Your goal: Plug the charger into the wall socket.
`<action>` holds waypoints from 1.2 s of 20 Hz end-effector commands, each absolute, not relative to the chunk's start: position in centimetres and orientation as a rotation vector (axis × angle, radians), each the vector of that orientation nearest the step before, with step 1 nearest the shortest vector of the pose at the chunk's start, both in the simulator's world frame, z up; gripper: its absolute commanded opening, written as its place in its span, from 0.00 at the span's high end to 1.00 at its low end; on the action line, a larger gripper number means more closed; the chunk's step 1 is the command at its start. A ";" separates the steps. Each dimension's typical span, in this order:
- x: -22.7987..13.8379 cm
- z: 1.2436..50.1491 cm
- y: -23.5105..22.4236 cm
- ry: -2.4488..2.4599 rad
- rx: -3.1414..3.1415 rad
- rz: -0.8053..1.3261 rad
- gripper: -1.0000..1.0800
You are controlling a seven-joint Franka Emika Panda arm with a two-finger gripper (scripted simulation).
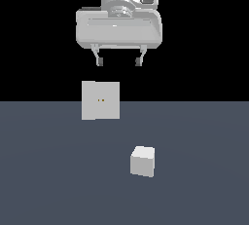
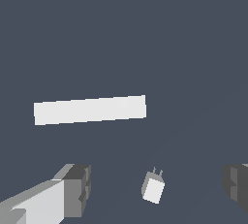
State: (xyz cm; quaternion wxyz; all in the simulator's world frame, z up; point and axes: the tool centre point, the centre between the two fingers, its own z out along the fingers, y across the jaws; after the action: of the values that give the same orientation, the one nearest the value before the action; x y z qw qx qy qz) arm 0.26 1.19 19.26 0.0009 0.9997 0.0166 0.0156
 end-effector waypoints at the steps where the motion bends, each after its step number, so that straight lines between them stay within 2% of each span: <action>1: 0.3 19.3 1.2 0.052 3.139 0.049 0.04; 12: -1.6 17.2 0.2 -0.033 3.139 0.048 0.04; 24: -7.8 10.5 -2.1 -0.309 3.121 0.046 0.04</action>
State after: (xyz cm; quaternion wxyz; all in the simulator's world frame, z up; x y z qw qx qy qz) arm -6.95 -1.87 11.35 0.0020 0.9961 -0.0867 0.0145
